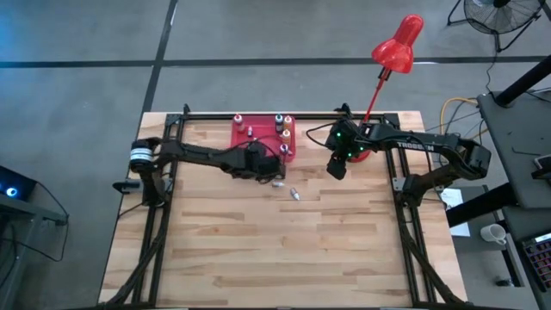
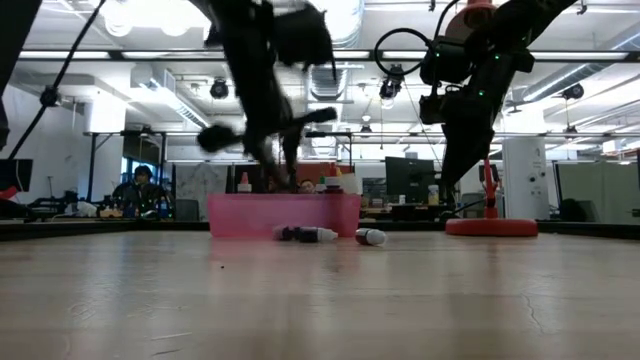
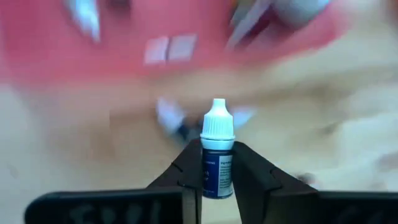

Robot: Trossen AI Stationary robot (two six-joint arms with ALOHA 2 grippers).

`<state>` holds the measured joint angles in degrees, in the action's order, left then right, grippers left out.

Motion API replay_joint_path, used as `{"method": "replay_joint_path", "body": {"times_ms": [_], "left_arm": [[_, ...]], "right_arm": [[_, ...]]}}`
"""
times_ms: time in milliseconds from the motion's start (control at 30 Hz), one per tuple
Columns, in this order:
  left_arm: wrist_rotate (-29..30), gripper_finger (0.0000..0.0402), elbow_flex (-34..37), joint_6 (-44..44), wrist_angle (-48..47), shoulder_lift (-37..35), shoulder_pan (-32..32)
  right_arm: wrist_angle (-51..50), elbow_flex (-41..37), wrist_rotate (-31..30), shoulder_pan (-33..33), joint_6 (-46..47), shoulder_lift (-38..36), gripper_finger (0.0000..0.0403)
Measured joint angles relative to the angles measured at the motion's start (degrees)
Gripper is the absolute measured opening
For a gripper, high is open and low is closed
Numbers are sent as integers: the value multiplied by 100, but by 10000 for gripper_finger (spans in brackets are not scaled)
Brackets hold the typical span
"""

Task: Pick & Place food coloring
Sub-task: Put the small blue food coloring bottle into the red bin, then put the small black food coloring bottle into the red bin

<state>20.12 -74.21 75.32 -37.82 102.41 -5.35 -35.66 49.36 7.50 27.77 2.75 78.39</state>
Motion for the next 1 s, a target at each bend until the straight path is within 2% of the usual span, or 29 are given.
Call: {"method": "replay_joint_path", "body": {"times_ms": [67,200,267,333,467,600,667,733,833,900,1000], "left_arm": [[636,48,-368,-342,-262,-141,1],[2301,75,-1079,-1418,-471,-328,-24],[2623,91,-1346,-2102,-460,-345,-125],[2603,108,-1480,-2397,-474,-345,-245],[2587,137,-1524,-2266,-566,-332,-371],[2487,151,-1463,-2379,-546,-399,-232],[2392,152,-1421,-2769,-478,-400,-99],[2035,152,-1292,-3593,-477,-401,20],[1096,153,-927,-4607,-390,-398,152],[620,153,-629,-4816,-275,-391,217],[526,153,-248,-4828,-90,-387,270]], "right_arm": [[-2,0,0,0,-1,0,194],[-2,0,0,0,4,0,194],[0,0,-3,0,6,0,194],[0,0,-4,0,6,0,194],[0,0,-8,2,22,0,194],[0,0,-8,2,25,0,194],[-7,0,-1,1,25,0,194],[-8,-2,26,0,24,0,194],[-4,-4,118,-1,-21,0,194],[4,-4,139,0,-28,0,194],[23,-4,141,0,-21,0,194]]}}
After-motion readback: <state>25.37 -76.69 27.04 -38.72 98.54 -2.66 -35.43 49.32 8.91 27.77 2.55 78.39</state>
